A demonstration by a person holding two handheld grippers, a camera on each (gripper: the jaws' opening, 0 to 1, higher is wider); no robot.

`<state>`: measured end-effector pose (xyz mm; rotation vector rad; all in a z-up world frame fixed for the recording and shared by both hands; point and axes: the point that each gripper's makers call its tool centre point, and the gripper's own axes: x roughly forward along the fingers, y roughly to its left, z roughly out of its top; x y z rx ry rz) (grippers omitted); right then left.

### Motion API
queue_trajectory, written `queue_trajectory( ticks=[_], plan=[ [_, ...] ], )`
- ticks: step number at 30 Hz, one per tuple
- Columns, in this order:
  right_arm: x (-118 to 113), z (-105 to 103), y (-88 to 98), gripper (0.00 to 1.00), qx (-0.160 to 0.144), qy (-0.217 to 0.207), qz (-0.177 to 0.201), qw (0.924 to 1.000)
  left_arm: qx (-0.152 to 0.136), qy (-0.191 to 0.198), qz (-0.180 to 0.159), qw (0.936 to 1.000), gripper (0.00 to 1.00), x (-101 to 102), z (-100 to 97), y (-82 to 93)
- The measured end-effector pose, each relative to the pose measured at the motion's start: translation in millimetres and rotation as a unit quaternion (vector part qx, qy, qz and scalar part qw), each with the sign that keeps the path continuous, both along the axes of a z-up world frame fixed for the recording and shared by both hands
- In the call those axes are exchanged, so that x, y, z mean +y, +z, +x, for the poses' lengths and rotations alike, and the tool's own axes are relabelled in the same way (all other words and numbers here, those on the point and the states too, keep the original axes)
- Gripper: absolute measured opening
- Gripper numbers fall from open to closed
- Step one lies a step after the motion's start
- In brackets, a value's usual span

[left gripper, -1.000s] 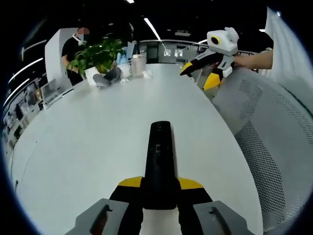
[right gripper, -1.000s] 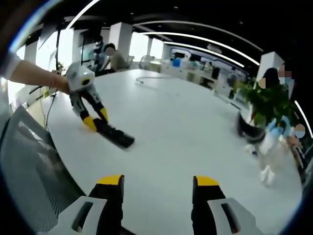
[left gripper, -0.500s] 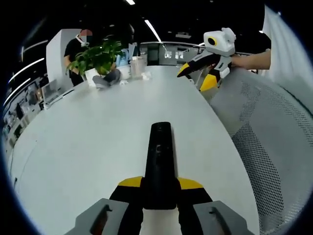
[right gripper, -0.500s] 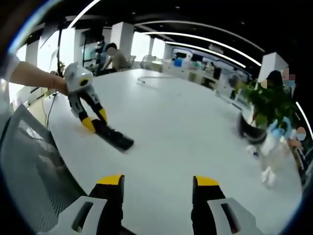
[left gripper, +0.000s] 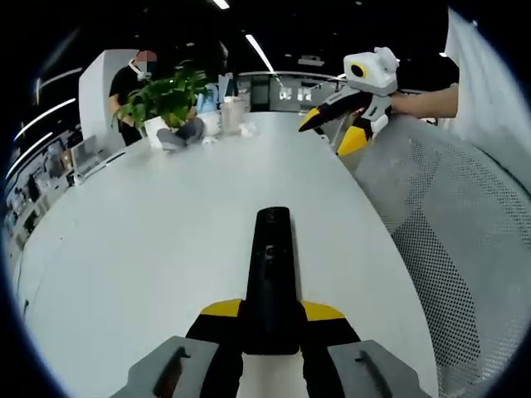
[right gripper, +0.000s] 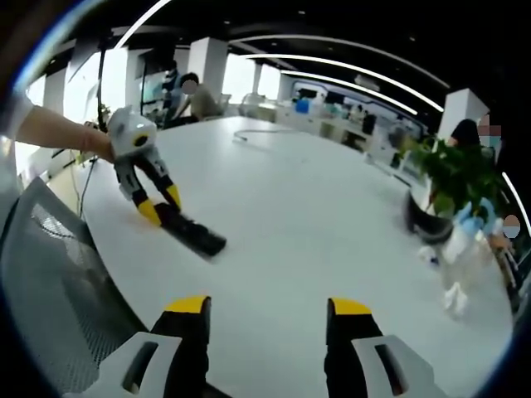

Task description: Press the specified remote control buttons in sequence, fully releasing each button before pressing the next.

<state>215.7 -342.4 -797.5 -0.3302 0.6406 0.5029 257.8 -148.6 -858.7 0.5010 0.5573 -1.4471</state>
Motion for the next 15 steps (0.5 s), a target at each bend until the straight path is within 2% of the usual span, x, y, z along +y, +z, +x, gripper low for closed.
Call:
queue_trajectory(
  ticks=[15],
  plan=[
    [1.8,-1.1,-0.5,0.54,0.001,0.006,-0.003,1.0,-0.001,0.004,0.003,1.0,0.25,-1.4,-6.4,-0.4]
  ],
)
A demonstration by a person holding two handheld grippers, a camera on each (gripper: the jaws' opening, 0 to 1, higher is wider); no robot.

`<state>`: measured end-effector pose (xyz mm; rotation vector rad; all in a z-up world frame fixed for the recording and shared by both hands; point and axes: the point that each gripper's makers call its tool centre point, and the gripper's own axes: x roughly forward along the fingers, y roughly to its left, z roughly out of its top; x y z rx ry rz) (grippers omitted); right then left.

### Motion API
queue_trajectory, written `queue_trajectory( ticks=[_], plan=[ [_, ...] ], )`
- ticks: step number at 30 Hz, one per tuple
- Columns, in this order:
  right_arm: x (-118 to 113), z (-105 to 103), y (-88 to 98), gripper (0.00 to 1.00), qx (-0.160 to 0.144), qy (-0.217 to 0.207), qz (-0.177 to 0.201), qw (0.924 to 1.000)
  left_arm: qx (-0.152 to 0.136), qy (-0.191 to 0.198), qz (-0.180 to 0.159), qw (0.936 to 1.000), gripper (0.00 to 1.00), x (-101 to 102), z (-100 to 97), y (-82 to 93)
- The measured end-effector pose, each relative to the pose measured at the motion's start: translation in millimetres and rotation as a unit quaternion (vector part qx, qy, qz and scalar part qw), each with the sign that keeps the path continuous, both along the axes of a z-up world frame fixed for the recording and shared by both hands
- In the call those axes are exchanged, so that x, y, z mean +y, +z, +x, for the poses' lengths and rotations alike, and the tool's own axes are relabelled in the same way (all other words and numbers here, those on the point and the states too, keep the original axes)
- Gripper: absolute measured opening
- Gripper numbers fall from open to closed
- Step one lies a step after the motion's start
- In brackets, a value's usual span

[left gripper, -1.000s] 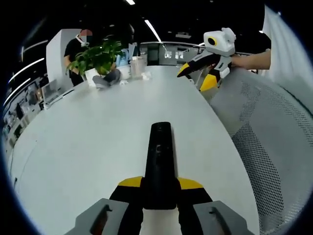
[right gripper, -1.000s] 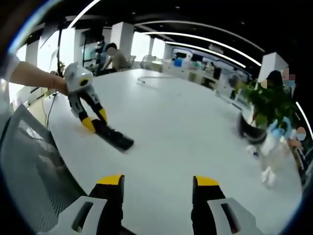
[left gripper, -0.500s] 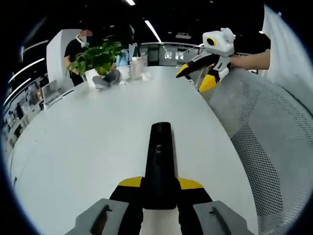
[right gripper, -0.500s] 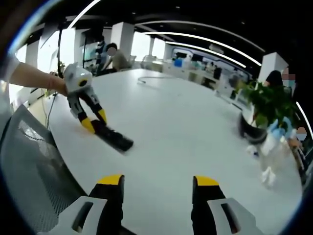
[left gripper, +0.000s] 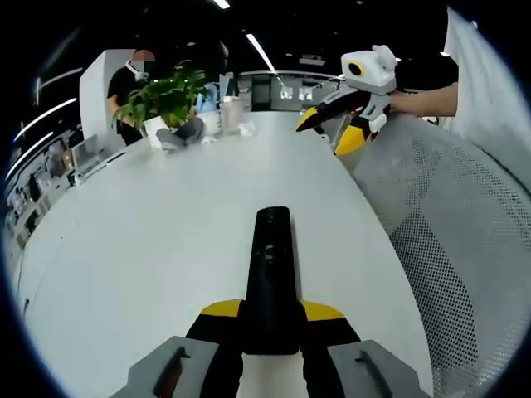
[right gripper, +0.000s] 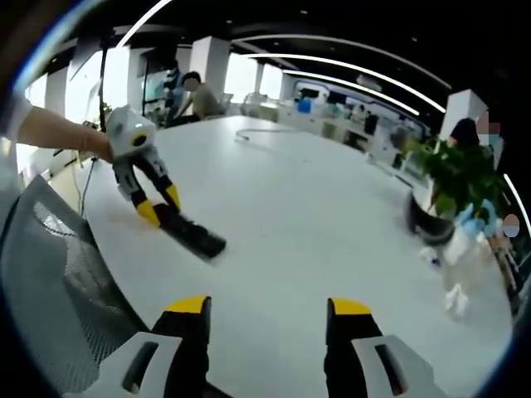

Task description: Press the specified remote control buttons in sequence, fully releasing each button before pressing the next.

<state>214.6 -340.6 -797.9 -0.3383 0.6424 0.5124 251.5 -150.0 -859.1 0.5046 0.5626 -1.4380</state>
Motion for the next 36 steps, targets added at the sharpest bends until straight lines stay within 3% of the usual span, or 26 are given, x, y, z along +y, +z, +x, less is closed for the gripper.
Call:
queue_trajectory(
  ticks=[36],
  plan=[
    [2.6,-1.6,-0.7,0.52,0.003,0.008,-0.002,1.0,0.001,-0.004,0.0,1.0,0.25,-3.8,-17.4,-0.5]
  ],
)
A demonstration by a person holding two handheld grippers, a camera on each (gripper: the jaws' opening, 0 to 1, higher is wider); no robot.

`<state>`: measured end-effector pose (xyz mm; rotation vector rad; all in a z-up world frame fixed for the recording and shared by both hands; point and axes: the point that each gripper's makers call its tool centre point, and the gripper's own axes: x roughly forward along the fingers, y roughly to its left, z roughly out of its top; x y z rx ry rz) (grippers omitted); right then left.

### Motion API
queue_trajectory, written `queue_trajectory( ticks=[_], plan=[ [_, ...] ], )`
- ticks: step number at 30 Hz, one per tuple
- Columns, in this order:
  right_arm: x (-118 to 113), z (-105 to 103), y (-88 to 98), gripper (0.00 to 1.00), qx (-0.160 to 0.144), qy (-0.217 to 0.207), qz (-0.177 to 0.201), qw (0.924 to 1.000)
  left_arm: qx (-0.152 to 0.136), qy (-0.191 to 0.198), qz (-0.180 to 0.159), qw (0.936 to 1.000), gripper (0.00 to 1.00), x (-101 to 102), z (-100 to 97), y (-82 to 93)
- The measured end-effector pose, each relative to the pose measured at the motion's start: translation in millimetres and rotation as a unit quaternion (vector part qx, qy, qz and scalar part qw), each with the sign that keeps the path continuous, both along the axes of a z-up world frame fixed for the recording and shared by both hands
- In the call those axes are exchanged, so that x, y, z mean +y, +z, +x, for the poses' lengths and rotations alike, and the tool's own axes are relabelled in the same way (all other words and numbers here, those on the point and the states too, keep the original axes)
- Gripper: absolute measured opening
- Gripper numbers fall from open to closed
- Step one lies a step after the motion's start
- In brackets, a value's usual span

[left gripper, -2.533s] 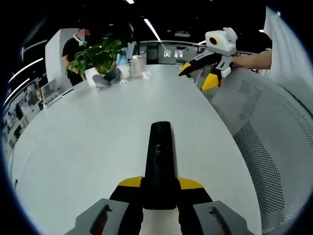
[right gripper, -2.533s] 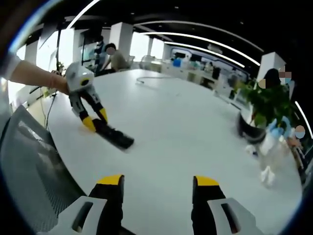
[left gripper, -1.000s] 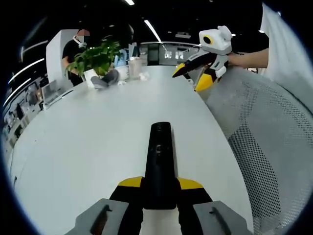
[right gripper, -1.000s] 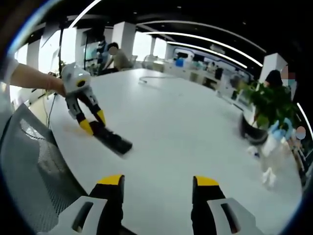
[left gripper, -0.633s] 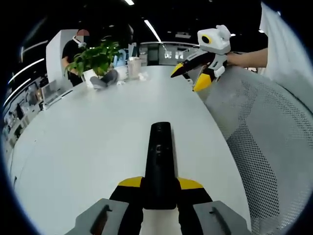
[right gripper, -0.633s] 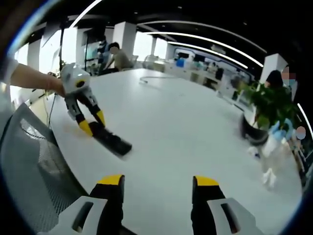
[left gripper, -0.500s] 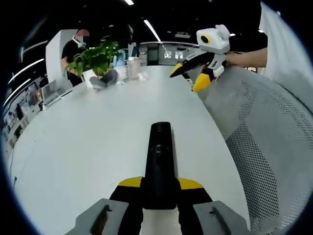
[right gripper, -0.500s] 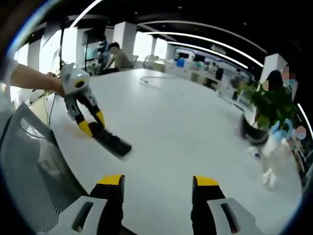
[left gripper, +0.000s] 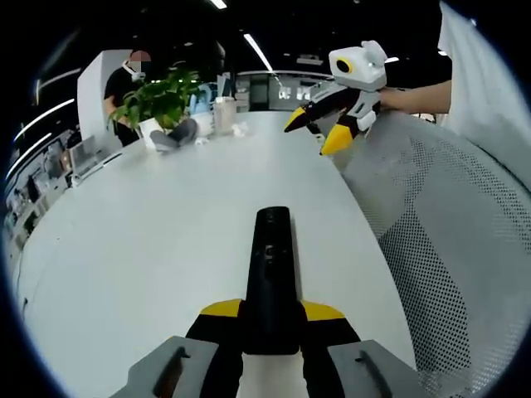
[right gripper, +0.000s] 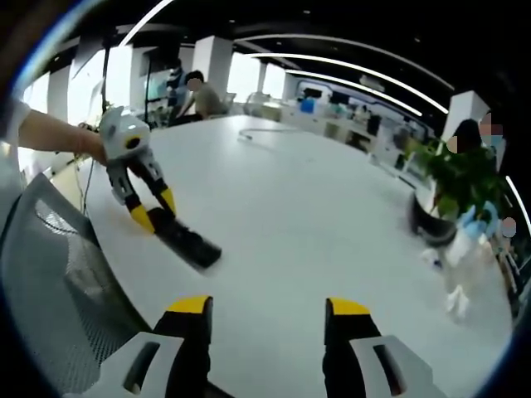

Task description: Press the specified remote control buttons in sequence, fully releasing each button before pressing the next.

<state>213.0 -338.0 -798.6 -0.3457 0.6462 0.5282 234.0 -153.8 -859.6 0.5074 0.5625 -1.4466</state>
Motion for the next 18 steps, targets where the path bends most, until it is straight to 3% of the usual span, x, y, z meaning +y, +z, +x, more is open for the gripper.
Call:
queue_trajectory(
  ticks=[4,7,18],
  plan=[
    [0.1,-0.1,0.0,0.52,0.0,0.001,-0.001,1.0,0.001,-0.003,0.001,1.0,0.25,-0.6,-2.8,-0.1],
    [0.0,-0.1,-0.1,0.52,0.0,0.001,-0.002,1.0,-0.005,-0.026,-0.004,0.9996,0.26,-2.2,-9.8,0.0],
    [-0.5,0.1,-0.5,0.52,0.0,0.002,-0.004,1.0,-0.001,-0.028,-0.01,0.9996,0.26,-2.8,-15.9,0.7]
  ],
)
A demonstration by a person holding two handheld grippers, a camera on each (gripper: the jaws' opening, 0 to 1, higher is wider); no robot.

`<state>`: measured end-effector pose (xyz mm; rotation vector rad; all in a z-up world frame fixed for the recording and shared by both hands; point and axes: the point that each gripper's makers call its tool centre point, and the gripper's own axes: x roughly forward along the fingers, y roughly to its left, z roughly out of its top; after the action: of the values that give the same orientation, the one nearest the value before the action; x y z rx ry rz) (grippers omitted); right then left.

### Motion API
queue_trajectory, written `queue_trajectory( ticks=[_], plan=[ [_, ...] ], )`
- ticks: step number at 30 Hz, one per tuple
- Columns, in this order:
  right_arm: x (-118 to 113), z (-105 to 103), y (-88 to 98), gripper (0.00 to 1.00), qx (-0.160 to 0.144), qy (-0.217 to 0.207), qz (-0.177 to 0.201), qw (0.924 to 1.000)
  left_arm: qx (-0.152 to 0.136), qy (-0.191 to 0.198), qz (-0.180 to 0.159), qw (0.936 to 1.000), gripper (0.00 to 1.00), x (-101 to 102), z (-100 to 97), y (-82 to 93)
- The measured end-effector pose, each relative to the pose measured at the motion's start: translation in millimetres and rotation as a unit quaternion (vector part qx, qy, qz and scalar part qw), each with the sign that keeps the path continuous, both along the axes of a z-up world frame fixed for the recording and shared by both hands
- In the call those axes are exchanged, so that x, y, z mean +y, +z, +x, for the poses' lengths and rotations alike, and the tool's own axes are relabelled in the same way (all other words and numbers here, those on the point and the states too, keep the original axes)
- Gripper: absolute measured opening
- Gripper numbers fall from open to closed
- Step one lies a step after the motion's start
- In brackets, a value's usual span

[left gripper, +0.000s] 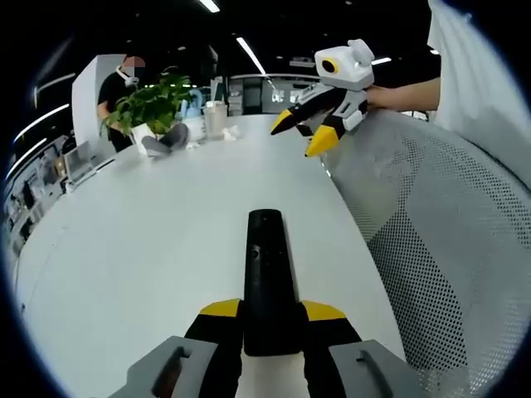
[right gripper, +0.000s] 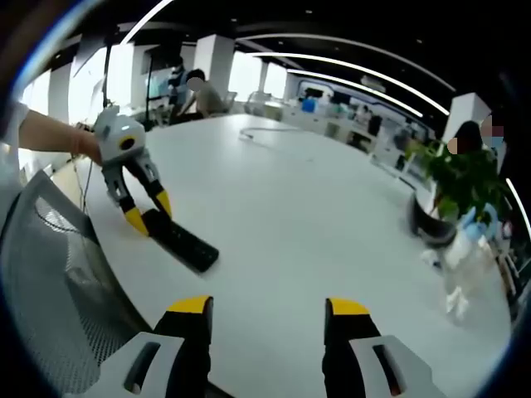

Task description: Press the specified remote control buttons in sequence, fully releasing each button before pressing the next.

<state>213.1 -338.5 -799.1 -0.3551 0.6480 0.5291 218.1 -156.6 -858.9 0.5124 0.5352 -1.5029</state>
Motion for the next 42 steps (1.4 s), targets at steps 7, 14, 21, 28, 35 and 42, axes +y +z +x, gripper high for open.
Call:
queue_trajectory(
  ticks=[7,14,21,28,35,42],
  plan=[
    [0.4,0.0,0.2,0.52,0.001,-0.001,0.005,1.0,0.001,-0.01,0.001,0.9999,0.26,0.3,-3.8,-0.3],
    [1.0,-0.5,-0.7,0.52,0.002,0.001,0.002,1.0,0.001,-0.011,0.0,0.9999,0.26,0.5,-7.6,0.1],
    [2.3,-1.5,-1.8,0.51,0.004,0.006,-0.001,1.0,0.002,-0.015,-0.001,0.9999,0.26,0.7,-12.6,0.4],
    [3.0,-2.0,-2.3,0.51,0.006,0.008,0.0,1.0,0.002,-0.016,-0.001,0.9999,0.26,-0.2,-15.4,0.0],
    [4.3,-3.0,-3.5,0.5,0.01,0.011,0.0,0.9999,0.002,-0.015,-0.003,0.9999,0.26,-0.3,-18.9,0.2],
    [5.1,-3.4,-4.0,0.49,0.011,0.013,0.0,0.9998,0.002,-0.015,-0.004,0.9999,0.26,-0.5,-21.9,0.8]
  ],
)
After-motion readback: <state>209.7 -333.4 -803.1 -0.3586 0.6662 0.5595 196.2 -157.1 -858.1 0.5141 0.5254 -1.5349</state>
